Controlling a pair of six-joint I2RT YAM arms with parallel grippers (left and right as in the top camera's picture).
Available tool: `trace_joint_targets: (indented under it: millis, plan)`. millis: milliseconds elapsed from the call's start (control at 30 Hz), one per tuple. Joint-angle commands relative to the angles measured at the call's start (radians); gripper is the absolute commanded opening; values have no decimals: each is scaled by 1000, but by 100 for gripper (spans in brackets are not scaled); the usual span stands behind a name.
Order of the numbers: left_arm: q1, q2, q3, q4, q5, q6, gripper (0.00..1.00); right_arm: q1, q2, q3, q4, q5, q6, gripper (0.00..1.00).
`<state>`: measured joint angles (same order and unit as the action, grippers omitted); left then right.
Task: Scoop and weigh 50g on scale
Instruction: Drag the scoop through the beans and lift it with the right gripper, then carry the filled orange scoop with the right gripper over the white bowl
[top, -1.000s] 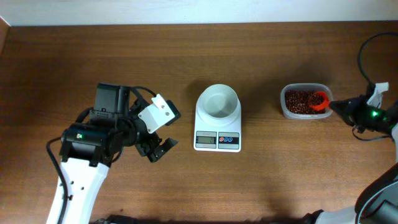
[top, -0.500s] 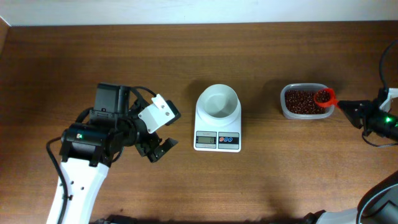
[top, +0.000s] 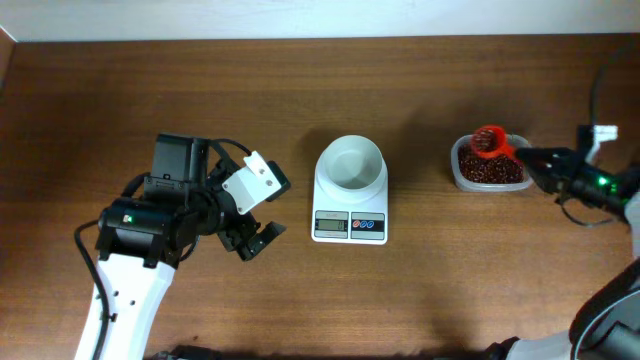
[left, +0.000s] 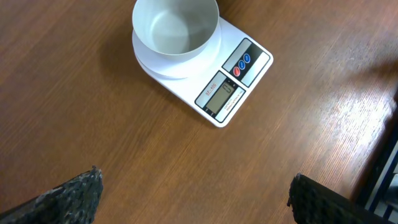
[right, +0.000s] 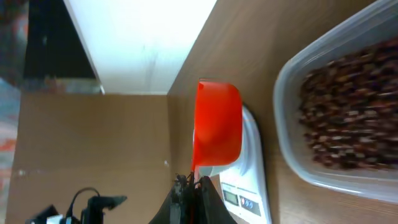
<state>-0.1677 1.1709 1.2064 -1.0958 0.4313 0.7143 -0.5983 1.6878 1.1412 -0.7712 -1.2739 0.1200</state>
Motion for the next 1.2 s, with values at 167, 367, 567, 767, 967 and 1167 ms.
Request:
trace_joint_targets:
  millis: [167, 367, 567, 767, 967, 1167]
  plan:
    - [5, 3, 19, 2, 18, -10, 99, 271, 7, -5, 11, -39, -15, 4]
    - [5, 3, 19, 2, 18, -10, 99, 384, 7, -5, 27, -39, -15, 4]
    - [5, 3, 19, 2, 18, -10, 99, 470, 7, -5, 47, -35, -16, 4]
    - [5, 3, 19, 2, 18, -10, 99, 529, 7, -5, 76, -13, -43, 4]
    - [5, 3, 19, 2, 18, -10, 99, 578, 7, -5, 109, 56, -87, 4]
    - [5, 3, 19, 2, 18, -10, 99, 630, 7, -5, 203, 219, -87, 4]
